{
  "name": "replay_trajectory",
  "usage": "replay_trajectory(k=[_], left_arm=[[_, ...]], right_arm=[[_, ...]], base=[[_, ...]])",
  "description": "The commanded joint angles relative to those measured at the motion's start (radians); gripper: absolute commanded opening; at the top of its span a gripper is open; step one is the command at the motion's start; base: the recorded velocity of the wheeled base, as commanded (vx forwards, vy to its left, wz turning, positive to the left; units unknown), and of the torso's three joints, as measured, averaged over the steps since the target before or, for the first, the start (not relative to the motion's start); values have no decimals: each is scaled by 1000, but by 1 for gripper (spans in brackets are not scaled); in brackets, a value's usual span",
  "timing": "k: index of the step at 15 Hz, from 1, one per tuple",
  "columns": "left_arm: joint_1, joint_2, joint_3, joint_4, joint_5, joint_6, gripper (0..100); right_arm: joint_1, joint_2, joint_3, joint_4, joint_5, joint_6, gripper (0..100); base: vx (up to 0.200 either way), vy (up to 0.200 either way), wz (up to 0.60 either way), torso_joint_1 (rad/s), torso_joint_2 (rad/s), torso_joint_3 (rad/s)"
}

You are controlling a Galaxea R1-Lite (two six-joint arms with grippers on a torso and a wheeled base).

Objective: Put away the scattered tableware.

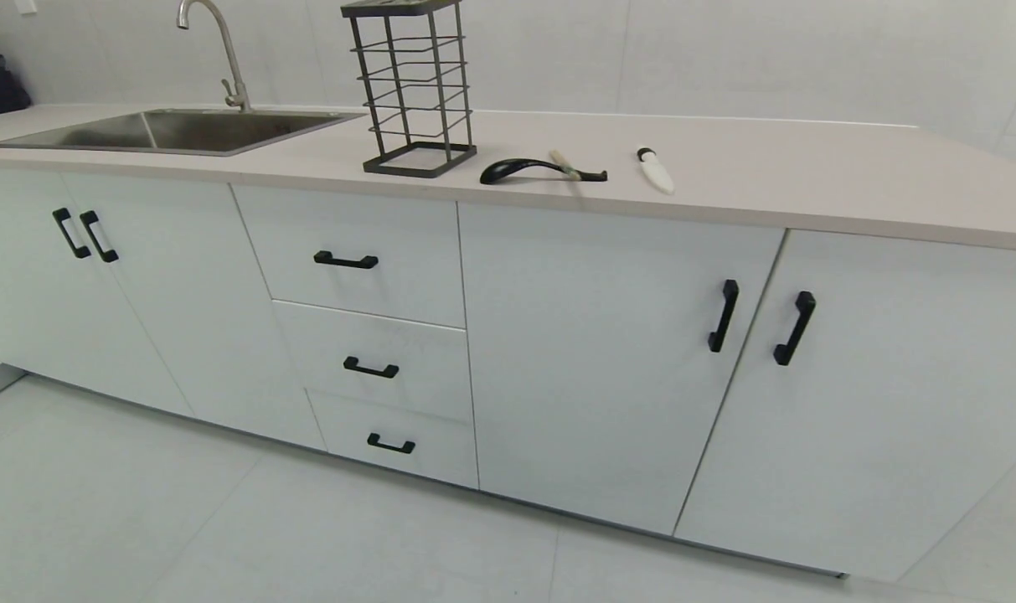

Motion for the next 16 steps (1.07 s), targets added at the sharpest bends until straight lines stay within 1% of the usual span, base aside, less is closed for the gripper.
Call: replay_trajectory(k=[1,7,16], left_arm=[[0,0,0,0,-1,0,100],[0,0,0,0,1,0,100],[0,0,0,1,-1,1,100]], right_arm=[[0,4,0,0,0,-1,0],[0,4,0,0,0,1,0],[0,4,0,0,0,1,0]], base=[[200,200,0,2,-2,-2],[200,200,0,4,2,2],[0,0,0,0,0,0]])
